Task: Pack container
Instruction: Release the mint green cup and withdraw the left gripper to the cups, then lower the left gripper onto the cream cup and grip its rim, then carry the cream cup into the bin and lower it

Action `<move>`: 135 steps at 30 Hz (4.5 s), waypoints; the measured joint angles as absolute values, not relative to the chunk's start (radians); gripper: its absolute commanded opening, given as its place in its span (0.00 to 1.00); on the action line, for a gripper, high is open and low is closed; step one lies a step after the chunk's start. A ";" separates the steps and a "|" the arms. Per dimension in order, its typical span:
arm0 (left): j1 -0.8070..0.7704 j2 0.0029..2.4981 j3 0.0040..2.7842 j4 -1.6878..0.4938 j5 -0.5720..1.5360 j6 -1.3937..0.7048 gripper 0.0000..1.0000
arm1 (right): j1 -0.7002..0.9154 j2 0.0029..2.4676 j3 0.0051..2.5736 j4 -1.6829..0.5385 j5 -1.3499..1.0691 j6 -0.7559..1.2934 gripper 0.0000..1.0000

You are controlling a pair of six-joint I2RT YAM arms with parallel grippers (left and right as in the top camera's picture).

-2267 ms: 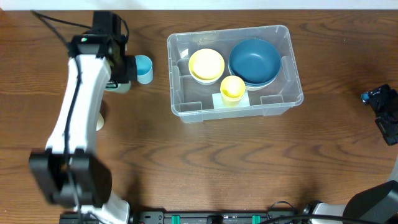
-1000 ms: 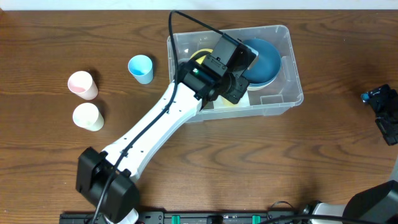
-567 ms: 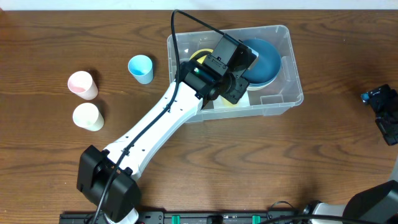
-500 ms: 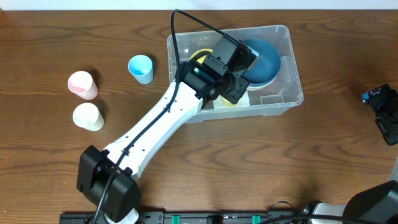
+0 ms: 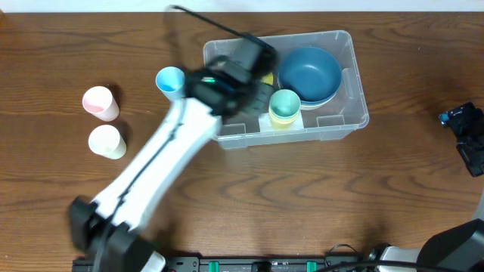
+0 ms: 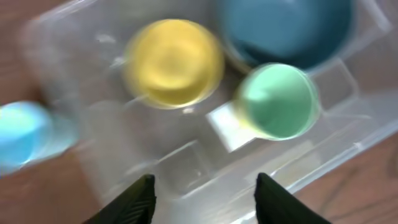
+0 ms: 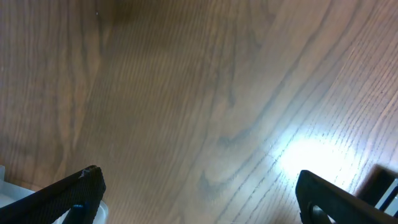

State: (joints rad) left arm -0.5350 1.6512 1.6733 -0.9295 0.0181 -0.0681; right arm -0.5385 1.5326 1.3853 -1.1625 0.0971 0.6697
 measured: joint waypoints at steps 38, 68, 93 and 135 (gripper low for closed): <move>0.223 1.571 1.218 -0.912 -0.056 -0.315 0.64 | -0.538 1.533 1.385 -1.163 0.097 0.670 0.99; 0.232 1.633 1.169 -0.815 -0.060 -0.265 0.58 | -0.538 1.533 1.385 -1.163 0.097 0.670 0.99; 0.214 1.628 1.073 -0.785 0.133 -0.259 0.06 | -0.538 1.533 1.385 -1.163 0.097 0.670 0.99; -0.551 1.564 1.298 -0.493 0.151 -0.083 0.06 | -0.538 1.533 1.385 -1.163 0.097 0.670 0.99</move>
State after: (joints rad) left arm -0.5507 1.5642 1.2980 -0.4927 0.1509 -0.0834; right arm -0.5385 1.5326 1.3853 -1.1625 0.0971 0.6697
